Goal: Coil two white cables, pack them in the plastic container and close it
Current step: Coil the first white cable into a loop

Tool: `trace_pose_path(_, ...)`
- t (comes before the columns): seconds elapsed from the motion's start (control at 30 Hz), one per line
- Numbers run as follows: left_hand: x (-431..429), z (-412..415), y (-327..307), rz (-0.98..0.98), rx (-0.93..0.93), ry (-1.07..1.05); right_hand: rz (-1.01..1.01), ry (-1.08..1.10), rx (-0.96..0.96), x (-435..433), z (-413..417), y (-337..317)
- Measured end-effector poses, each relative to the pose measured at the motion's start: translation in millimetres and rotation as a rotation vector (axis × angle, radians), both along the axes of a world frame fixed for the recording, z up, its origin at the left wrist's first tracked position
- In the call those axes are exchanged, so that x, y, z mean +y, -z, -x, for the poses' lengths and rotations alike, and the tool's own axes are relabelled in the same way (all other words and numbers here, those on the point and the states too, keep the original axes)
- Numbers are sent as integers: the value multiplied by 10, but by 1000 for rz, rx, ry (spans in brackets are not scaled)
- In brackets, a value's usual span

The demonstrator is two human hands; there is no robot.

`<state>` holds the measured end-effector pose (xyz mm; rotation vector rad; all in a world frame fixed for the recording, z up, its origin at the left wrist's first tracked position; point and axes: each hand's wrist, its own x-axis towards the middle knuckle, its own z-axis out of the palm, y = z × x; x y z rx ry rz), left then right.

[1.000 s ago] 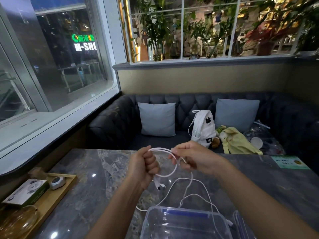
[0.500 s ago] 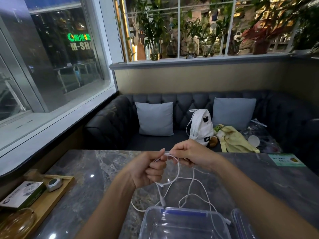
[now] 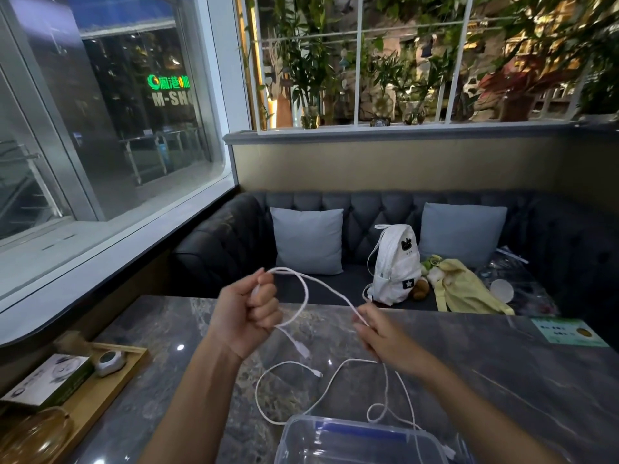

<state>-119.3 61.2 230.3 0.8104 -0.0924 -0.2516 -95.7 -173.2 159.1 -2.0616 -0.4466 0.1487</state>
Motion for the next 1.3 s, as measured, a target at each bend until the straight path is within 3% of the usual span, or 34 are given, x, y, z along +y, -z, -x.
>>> trace_pose_path(0.13,255,-7,-96,35,-53,-123,-110,191,-101,-88,15,38)
trace_pose_path(0.2,302,-8,-93,27,-51,-150,-49,290,-228,-102,27,10)
trace_pose_path(0.37,236,-40,27,-43,2,-191,710,225,-696,-2,90,-150)
trace_pose_path(0.5,186,-62,84,-125,5,-184,896,57,-874,96,255,-383)
trace_pose_path(0.67,37,-44,99,-329,-6,-167,754,-280,-823,196,370,-560)
trace_pose_path(0.83,-188,4,128,-424,29,-102,524,-382,-784,361,500,-792)
trace_pose_path(1.07,-381,120,231,-594,-83,107,420,-255,-645,487,396,-900)
trace_pose_path(1.3,-304,105,296,-353,-22,295,289,-97,-545,385,284,-838)
